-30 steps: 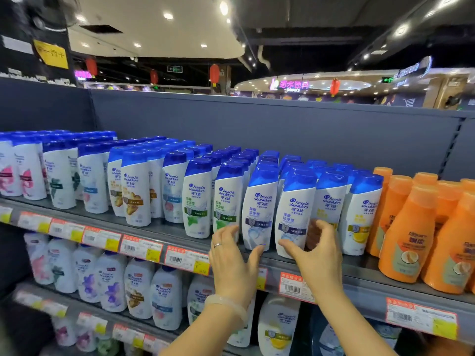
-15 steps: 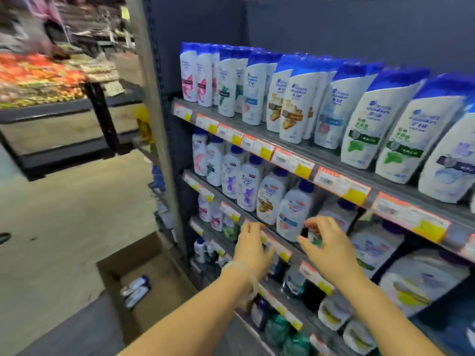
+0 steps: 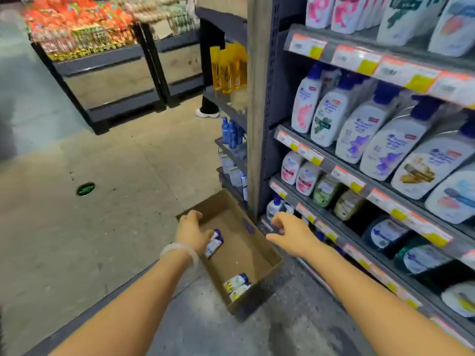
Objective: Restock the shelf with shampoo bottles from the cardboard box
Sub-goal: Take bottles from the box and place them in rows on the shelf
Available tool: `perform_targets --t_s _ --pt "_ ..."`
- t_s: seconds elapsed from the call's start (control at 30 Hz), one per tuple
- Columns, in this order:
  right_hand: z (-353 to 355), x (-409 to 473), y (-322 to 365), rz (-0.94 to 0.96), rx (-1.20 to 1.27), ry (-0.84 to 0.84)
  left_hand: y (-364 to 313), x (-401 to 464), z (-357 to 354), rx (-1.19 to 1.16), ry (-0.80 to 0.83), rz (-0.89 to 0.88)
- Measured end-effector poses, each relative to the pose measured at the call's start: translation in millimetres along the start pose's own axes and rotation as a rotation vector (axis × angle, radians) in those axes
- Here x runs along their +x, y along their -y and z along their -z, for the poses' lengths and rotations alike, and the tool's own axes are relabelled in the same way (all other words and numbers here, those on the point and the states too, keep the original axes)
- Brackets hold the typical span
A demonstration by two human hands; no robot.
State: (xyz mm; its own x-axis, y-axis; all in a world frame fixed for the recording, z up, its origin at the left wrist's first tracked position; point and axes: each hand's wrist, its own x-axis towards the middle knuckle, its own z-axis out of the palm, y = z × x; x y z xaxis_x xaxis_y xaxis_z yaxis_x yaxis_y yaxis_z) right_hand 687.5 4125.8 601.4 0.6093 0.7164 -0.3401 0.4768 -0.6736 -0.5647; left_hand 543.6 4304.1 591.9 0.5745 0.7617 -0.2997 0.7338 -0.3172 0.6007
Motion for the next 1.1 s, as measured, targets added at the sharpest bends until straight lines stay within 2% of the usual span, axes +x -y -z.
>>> perform_targets --t_s 0.2,0.47,0.7,0.83,0.9,1.0,1.07,1.1 --pt "-49.6 65.0 -15.8 -0.187 0.082 0.061 37.8 82.7 17.8 -0.028 0.052 0.129" --pt "-103.0 194.7 -47.9 -0.445 0.360 0.054 79.3 206.8 -5.4 0.178 0.174 0.226" --pt "-168.1 254.7 -73.3 -0.672 0.469 0.050 102.4 337.7 -60.2 0.359 0.294 0.072" --pt "-220.0 276.1 -89.3 -0.859 0.488 -0.037 135.2 404.7 -115.2 0.437 0.386 0.077" --pt "-255.6 288.5 -95.7 -0.930 0.527 -0.079 156.0 434.5 -141.5 0.462 0.483 0.057" --pt "-314.1 315.6 -85.4 -1.016 0.562 0.061 192.4 479.9 -166.8 0.552 0.557 0.020" --pt "-355.8 341.2 -80.5 -0.967 0.523 0.013 219.1 510.3 -183.4 0.612 0.579 0.010" --pt "-376.9 354.9 -77.7 -0.918 0.466 0.044 234.3 523.8 -193.7 0.642 0.599 0.010"
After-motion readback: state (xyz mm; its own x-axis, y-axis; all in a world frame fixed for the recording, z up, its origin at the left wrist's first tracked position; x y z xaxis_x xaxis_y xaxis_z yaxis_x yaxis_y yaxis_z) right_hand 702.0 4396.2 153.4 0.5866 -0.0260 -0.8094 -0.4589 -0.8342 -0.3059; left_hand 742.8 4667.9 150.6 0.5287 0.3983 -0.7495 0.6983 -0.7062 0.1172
